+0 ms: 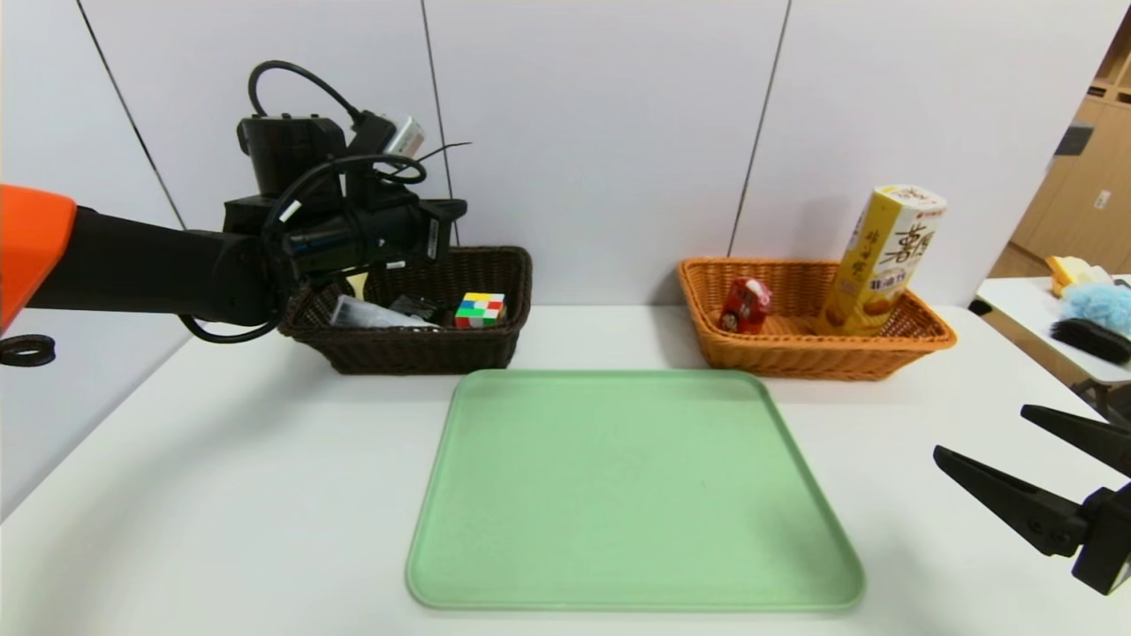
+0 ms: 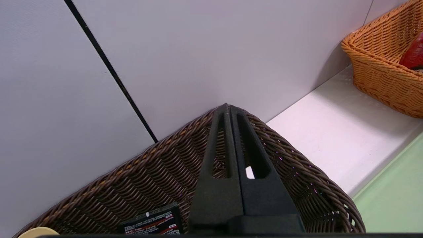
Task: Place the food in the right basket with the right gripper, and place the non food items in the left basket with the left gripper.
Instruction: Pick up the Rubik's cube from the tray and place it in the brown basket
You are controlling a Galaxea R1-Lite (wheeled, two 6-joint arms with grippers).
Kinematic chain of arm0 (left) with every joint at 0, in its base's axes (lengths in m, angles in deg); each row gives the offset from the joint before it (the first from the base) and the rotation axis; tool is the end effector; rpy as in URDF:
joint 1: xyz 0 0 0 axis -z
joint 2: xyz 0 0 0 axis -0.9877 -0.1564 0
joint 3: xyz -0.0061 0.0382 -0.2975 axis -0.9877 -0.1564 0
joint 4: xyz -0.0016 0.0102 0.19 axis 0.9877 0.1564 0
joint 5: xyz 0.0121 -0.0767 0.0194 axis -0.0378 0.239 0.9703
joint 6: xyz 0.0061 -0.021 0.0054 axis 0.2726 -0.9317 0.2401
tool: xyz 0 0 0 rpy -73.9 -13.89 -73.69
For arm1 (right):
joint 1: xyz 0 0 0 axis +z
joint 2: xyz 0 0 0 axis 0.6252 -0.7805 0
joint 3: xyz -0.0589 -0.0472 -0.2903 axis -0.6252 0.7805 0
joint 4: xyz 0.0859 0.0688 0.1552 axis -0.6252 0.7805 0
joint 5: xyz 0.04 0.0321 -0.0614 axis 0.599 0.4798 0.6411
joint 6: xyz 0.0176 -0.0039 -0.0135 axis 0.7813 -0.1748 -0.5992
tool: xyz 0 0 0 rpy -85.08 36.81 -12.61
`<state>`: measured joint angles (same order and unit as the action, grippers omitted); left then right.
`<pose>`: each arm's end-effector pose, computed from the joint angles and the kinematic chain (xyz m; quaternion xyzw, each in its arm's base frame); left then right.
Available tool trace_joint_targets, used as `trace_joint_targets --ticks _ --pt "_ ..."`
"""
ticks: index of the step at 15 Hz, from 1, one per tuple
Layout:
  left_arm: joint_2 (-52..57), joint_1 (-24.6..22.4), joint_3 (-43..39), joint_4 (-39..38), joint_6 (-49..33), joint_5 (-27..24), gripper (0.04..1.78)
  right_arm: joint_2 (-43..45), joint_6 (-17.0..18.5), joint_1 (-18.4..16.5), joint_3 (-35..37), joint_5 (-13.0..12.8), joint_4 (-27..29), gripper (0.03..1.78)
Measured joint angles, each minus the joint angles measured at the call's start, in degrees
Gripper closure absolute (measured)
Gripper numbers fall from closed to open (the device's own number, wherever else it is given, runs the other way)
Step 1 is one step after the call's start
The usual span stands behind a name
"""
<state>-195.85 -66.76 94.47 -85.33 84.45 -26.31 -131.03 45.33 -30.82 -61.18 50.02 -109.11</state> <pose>0.3936 -0.1077 0.2447 0.1019 -0.0131 -0.2880 0.9521 0.1127 0.0201 0.1784 -0.0224 0.0903 0.1686 0.9813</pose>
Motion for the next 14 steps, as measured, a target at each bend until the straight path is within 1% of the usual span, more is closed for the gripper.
trace_joint_targets --ticks 6,7,8,11,14 --pt "1.8 0.1 -2.7 0.3 0.4 0.4 1.78 0.5 -0.1 0.0 0.0 0.0 0.0 0.11" --pt "2.5 0.1 -3.5 0.8 0.4 0.6 1.75 0.7 -0.1 0.0 0.0 0.0 0.0 0.11" --pt "3.0 0.1 -3.9 0.5 0.0 0.6 1.53 0.8 -0.1 0.0 0.0 0.0 0.0 0.11" --pt "3.6 0.1 -4.4 -2.0 -0.9 0.6 1.08 1.0 -0.2 0.0 0.0 0.0 0.0 0.11" --pt "3.8 0.0 -4.6 -2.5 -0.8 0.6 0.77 1.5 -0.2 0.0 0.0 -0.1 0.2 0.11"
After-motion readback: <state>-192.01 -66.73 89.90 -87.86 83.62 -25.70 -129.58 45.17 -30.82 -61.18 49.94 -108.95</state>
